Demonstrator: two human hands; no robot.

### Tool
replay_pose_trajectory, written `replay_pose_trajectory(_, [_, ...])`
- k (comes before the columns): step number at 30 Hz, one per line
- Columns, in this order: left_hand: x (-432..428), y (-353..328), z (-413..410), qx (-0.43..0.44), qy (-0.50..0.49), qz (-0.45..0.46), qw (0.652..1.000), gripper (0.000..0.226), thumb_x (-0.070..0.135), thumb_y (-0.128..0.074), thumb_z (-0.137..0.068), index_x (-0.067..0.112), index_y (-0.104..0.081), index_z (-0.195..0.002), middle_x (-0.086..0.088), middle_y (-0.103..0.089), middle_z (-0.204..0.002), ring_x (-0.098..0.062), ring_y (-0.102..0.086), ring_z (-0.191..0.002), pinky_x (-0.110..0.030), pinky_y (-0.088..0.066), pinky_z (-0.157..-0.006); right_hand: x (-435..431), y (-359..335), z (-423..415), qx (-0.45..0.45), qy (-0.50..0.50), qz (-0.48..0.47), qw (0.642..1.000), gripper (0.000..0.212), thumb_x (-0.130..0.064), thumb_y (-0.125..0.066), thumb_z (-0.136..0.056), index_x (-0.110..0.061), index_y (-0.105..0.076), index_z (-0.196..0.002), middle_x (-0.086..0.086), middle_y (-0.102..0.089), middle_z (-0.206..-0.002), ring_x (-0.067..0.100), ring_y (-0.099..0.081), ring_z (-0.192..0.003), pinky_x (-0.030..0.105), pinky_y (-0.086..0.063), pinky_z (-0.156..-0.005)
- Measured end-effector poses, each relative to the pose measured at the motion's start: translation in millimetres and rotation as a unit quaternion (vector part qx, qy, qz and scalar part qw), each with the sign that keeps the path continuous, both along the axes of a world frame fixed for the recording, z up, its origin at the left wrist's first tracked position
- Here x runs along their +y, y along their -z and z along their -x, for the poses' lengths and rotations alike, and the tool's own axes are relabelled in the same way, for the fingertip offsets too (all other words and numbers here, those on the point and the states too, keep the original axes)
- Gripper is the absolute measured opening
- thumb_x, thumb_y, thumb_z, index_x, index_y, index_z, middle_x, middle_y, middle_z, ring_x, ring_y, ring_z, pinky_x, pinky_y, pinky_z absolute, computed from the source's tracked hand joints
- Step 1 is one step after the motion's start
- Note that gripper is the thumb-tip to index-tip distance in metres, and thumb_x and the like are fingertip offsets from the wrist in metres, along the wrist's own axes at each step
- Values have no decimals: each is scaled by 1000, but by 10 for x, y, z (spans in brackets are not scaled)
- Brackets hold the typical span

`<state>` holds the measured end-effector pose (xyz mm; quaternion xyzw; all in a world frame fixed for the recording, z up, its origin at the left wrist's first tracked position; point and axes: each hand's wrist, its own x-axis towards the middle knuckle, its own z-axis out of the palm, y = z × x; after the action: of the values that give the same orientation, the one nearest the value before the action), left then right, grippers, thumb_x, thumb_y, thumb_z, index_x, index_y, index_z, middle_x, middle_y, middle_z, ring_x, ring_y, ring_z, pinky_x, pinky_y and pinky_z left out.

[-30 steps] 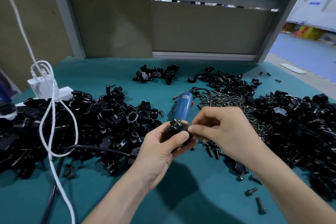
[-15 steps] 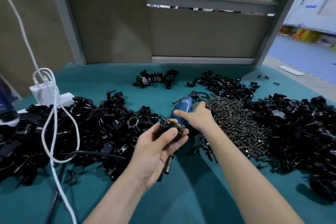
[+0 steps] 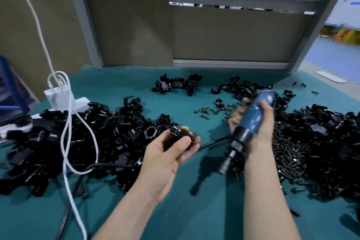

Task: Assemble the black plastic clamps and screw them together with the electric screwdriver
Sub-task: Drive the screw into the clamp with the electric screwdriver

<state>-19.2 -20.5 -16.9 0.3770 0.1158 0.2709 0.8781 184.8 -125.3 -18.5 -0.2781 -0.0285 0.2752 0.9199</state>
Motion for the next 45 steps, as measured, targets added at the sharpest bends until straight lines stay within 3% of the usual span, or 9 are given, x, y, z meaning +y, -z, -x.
replay_pose_trajectory(4, [25,139,-25,102,-26,-169,980,16,4,-76,-73,17,-74,-82,-7,-74,-88,-27,-71,-94,-32,-57,-82,-113,-187,3,24,32,-169,985,33,-24,-69,-76,-10,-58,-105,5,-70,-95,15,-62,-67,29,-56,-72])
replay_pose_trajectory(7, [-8,213,-13,175,-23,-303,936,19,15,-79,-75,26,-72,-89,1,-74,-90,-12,-68,-87,-30,-53,-83,-85,-333,12,11,66,-180,981,36,-27,-69,-78,-16,-52,-107,-1,-66,-83,10,-53,-50,22,-50,-52])
replay_pose_trajectory(9, [-40,224,-13,191,-21,-333,923,20,24,-79,-73,25,-70,-90,-2,-74,-90,-19,-68,-87,-36,-52,-82,-74,-392,34,14,81,-167,983,32,-34,-68,-80,-18,-53,-104,-3,-64,-78,9,-50,-48,21,-46,-48])
replay_pose_trajectory(14, [-54,217,-19,198,-24,-340,919,19,20,-79,-76,27,-70,-90,-4,-74,-89,-27,-67,-91,-43,-52,-88,-96,-491,61,6,105,-138,985,23,-37,-62,-89,-19,-53,-100,-4,-63,-76,8,-47,-46,20,-43,-47])
replay_pose_trajectory(23, [-61,222,-26,169,-27,-306,937,33,40,-78,-61,25,-71,-89,-13,-72,-95,-38,-66,-99,-57,-47,-96,-8,-583,161,-44,104,-93,989,18,-36,-60,-91,-19,-55,-93,-4,-61,-75,8,-47,-47,20,-42,-48])
replay_pose_trajectory(27, [-51,239,-34,181,-39,-347,920,23,32,-77,-66,26,-69,-88,-10,-73,-90,-25,-69,-89,-36,-53,-88,-5,-594,176,-47,113,-84,989,17,-34,-60,-90,-18,-56,-90,-4,-60,-74,8,-46,-46,20,-43,-47])
replay_pose_trajectory(32, [-71,243,-29,182,-37,-351,918,19,27,-76,-69,21,-67,-86,-11,-73,-88,-35,-66,-92,-49,-51,-89,-7,-597,181,-44,118,-77,989,17,-32,-58,-90,-17,-56,-84,-6,-58,-71,8,-46,-44,20,-42,-45])
replay_pose_trajectory(41, [-41,274,-14,198,-48,-370,906,15,19,-79,-77,21,-67,-85,-4,-71,-83,-10,-61,-73,-20,-47,-69,14,-592,191,-52,108,-80,990,16,-31,-58,-90,-17,-55,-84,-5,-57,-72,8,-46,-44,20,-42,-43])
replay_pose_trajectory(45, [-42,283,-14,197,-51,-380,902,14,17,-78,-78,19,-67,-85,-4,-71,-82,-9,-60,-72,-18,-46,-67,17,-589,190,-54,106,-80,990,16,-31,-58,-90,-17,-55,-85,-5,-58,-72,7,-46,-45,20,-42,-44])
